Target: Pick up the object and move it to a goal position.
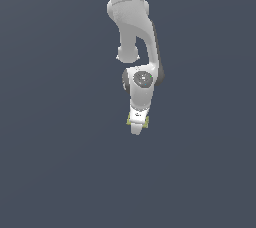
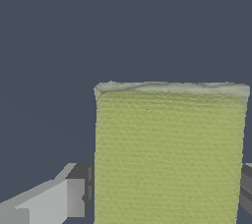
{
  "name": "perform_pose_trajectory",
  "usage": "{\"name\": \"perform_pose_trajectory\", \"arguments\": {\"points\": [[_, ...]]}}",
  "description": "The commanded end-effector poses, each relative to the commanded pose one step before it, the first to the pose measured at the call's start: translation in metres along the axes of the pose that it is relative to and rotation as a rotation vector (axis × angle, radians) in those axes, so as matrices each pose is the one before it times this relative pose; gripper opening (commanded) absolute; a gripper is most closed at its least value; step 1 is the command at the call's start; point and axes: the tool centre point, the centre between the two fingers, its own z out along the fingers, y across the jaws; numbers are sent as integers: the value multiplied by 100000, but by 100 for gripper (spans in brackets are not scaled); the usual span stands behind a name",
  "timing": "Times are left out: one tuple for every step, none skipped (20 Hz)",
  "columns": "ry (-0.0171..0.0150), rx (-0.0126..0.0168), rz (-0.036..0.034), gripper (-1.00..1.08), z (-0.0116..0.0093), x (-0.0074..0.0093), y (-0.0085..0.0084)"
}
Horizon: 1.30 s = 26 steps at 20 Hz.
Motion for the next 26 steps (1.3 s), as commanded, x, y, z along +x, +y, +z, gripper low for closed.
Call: {"name": "perform_pose_trajectory", "arguments": {"points": [[3,-207,141,-100,-685,-1308,78],[0,0,0,-100,-312,-646,-6],[0,0,0,-100,-341,-706,-6],[-66,17,-9,-100,-351,-756,-6],[0,0,0,-100,-396,-818,-4],[0,0,0,-100,-422,-870,-3],[0,0,0,-100,-447,-920,-2],[0,0,0,-100,-471,-968,0],[0,0,0,-100,-495,-1014,3],[0,0,0,-100,-518,-1059,5],[0,0,0,-100,-541,-1104,8],[0,0,0,-100,-551,-1121,11],[0,0,0,-100,-541,-1098,15],[63,74,-15,-100,-489,-1065,25],[0,0,0,-100,-504,-1019,23],[0,0,0,-100,-477,-962,23],[0,0,0,-100,-449,-902,22],[69,6,-2,-100,-418,-850,24],[0,0,0,-100,-395,-791,29],[0,0,0,-100,-368,-737,35],[0,0,0,-100,-342,-684,39],[0,0,0,-100,-317,-634,40],[0,0,0,-100,-290,-580,38],[0,0,0,-100,-263,-525,35],[63,22,16,-100,-219,-485,33],[0,0,0,-100,-205,-410,28]]}}
